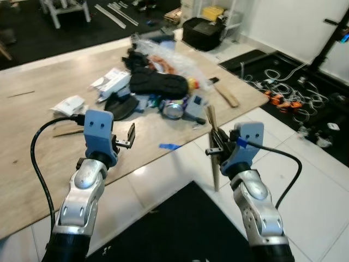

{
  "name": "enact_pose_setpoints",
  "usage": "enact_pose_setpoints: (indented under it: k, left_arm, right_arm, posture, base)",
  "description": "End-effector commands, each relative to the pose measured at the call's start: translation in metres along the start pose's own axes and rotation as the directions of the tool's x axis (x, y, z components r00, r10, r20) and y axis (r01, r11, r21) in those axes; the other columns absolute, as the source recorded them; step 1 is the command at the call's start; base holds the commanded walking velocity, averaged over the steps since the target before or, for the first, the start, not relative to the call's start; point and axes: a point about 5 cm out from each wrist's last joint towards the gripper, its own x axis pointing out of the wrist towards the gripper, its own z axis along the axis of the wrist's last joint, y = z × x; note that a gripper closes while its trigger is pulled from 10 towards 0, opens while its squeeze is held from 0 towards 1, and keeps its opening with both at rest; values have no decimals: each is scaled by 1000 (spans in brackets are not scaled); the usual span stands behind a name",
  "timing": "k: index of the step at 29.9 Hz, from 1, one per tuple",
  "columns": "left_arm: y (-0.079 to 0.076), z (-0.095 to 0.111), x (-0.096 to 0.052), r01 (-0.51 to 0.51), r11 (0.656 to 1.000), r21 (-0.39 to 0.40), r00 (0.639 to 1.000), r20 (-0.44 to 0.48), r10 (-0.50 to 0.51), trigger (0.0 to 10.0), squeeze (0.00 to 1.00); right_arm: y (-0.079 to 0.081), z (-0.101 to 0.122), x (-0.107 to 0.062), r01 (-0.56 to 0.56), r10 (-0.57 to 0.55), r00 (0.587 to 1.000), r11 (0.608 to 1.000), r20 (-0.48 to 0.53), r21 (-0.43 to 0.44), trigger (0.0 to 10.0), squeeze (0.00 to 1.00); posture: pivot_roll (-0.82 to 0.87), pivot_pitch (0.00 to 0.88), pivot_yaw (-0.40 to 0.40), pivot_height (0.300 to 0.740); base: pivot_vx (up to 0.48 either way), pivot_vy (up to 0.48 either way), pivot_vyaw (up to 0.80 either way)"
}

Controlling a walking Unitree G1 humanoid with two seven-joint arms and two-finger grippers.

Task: Picking trash to rubbish bin

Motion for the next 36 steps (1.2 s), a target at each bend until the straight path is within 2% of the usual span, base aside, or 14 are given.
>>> enact_pose_setpoints:
  k: [1,5,19,27,32,36]
  left_arm:
    - [4,-6,-2,7,1000,24,1000,-28,-6,10000,0]
    - [5,-5,1,20,999,32,999,-31,-19,10000,0]
    - [4,-7,-1,26,999,28,999,-39,-25,10000,0]
    - [10,-11,-11,-39,999,33,998,-38,40,10000,0]
    - [13,-14,-19,-71,997,34,996,-47,72,10000,0]
    - [15,-15,-23,-81,996,38,995,-47,83,10000,0]
  right_arm:
    - [2,-14,-5,4,-3,999,1000,-49,7,10000,0]
    - [-1,-21,-11,48,-46,997,999,-67,25,10000,0]
    - [1,-27,-14,44,-42,996,999,-76,25,10000,0]
    - [12,-25,-3,-52,53,995,998,-84,20,10000,0]
    - [15,-24,2,-84,86,993,996,-82,17,10000,0]
    - [18,-24,4,-94,95,992,995,-86,21,10000,0]
  posture:
    - [44,120,63,740]
    - [43,125,91,740]
    - [49,133,91,740]
    - [62,147,-2,740]
    - [65,144,-9,740]
    - [68,150,-48,740]
  base:
    - [0,0,-800]
    - [0,0,-800]
    - [0,0,-800]
    - [0,0,-800]
    - [0,0,-800]
    - [0,0,-800]
